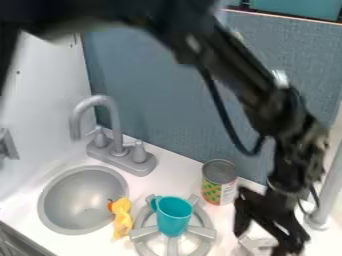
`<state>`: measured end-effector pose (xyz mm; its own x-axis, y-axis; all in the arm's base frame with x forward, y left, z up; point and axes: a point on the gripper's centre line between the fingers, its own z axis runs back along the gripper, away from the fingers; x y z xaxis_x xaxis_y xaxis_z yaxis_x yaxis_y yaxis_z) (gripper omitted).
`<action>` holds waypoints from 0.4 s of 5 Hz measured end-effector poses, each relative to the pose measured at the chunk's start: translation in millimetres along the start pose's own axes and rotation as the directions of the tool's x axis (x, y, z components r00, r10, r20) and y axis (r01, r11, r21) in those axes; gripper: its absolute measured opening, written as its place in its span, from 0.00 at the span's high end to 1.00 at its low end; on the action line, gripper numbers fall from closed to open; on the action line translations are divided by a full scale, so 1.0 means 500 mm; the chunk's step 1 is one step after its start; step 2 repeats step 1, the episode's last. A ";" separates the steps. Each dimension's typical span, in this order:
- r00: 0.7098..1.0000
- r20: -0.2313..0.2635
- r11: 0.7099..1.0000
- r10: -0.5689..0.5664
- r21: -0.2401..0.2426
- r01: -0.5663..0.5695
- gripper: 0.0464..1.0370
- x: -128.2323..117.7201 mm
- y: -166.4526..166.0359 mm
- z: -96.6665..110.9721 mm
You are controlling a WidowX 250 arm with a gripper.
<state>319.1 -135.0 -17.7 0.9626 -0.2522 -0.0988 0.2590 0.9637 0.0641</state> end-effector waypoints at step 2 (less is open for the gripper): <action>0.991 0.062 0.993 0.116 0.004 -0.117 0.03 -0.035 0.066 0.060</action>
